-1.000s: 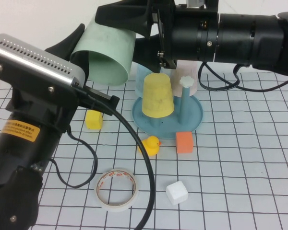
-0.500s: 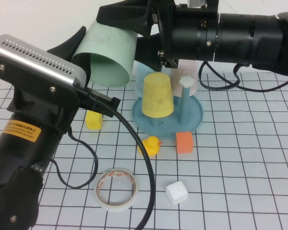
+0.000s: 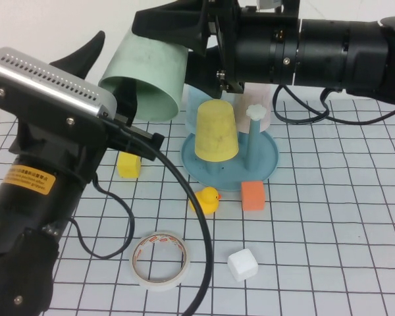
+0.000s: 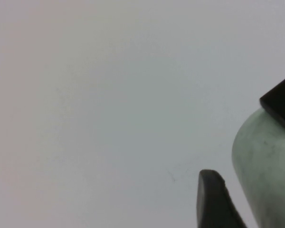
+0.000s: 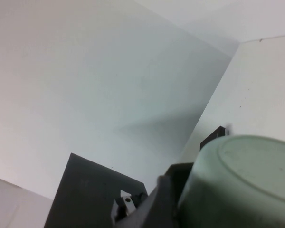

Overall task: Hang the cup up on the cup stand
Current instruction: Adjust the cup with two arms, then place the cup on the cup holder

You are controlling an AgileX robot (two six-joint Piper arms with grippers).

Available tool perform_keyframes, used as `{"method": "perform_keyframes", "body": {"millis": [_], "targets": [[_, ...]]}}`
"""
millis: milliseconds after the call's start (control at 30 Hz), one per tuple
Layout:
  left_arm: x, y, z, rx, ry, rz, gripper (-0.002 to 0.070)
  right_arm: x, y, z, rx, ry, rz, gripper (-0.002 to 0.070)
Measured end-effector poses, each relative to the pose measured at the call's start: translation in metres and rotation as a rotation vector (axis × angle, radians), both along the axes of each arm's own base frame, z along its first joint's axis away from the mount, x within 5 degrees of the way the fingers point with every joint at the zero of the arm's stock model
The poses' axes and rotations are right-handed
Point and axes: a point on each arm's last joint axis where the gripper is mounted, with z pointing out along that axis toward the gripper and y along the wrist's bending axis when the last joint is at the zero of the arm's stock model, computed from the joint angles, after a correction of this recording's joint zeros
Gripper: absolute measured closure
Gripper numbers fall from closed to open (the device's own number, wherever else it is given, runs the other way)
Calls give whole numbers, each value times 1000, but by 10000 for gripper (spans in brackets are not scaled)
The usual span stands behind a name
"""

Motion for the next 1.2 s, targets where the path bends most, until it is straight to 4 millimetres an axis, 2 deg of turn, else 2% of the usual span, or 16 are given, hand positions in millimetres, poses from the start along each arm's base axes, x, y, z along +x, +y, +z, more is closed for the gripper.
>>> {"method": "perform_keyframes", "body": {"millis": [233, 467, 767, 900, 967, 1100, 1200], "targets": [[0, 4, -2, -40, 73, 8, 381, 2, -1, 0, -19, -49, -22, 76], [-10, 5, -1, -24, 185, -61, 381, 10, -7, -2, -40, -65, -94, 76], [-19, 4, -5, 19, 304, -141, 381, 28, -30, -2, -55, -74, -193, 76], [-29, 5, -5, 30, 377, -193, 386, 36, -48, -1, -55, -106, -196, 76], [-36, 6, -4, 51, 418, -231, 420, 39, -60, 0, -49, -130, -179, 76], [-56, 11, 0, 87, 482, -312, 600, 41, -86, 3, -17, -161, -110, 76], [-73, 19, 5, 103, 501, -365, 652, 39, -105, 5, 9, -177, -45, 76]]}}
